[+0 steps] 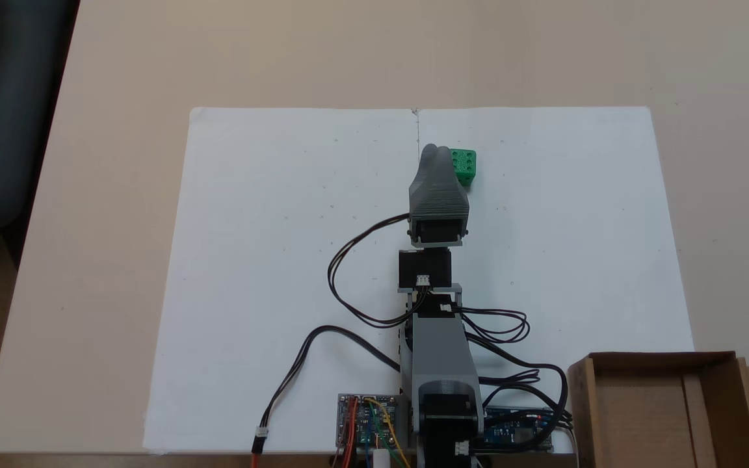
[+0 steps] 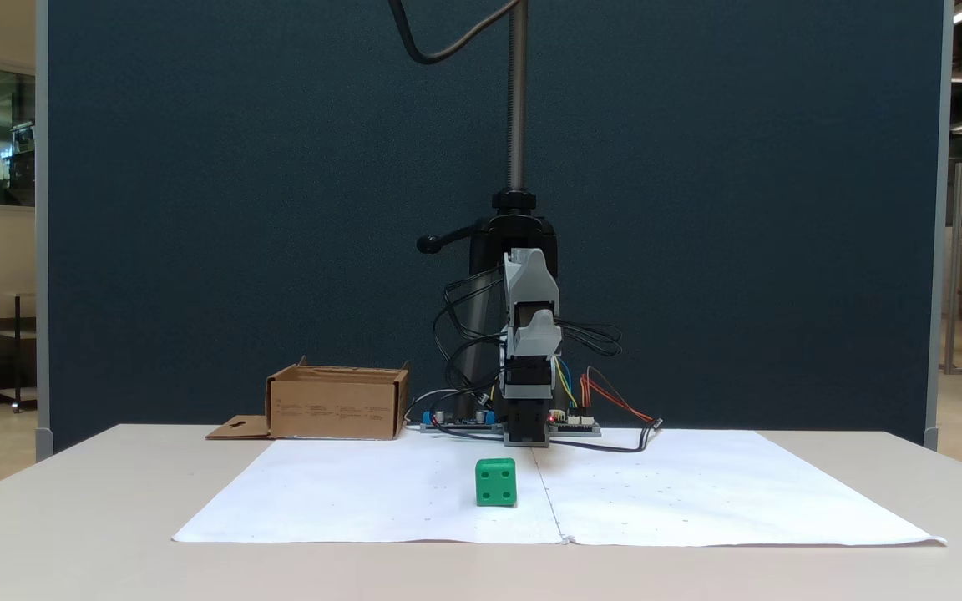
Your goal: Grasp a green dice and put it in the bin.
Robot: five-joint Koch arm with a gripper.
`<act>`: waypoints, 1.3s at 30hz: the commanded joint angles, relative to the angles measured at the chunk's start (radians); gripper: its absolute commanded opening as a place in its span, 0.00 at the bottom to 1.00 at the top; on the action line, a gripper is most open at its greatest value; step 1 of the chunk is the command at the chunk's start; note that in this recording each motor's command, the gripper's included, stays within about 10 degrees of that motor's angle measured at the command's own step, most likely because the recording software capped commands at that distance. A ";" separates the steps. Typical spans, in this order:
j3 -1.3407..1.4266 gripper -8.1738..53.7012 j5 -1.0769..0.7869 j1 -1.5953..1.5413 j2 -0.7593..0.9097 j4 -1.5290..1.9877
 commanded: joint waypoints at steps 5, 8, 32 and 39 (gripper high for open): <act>0.063 0.86 -0.109 0.040 0.106 0.061; 0.063 0.86 -0.107 0.038 0.106 0.060; 0.063 0.85 -0.112 0.029 0.106 0.081; 0.063 0.83 -0.109 0.020 0.107 0.078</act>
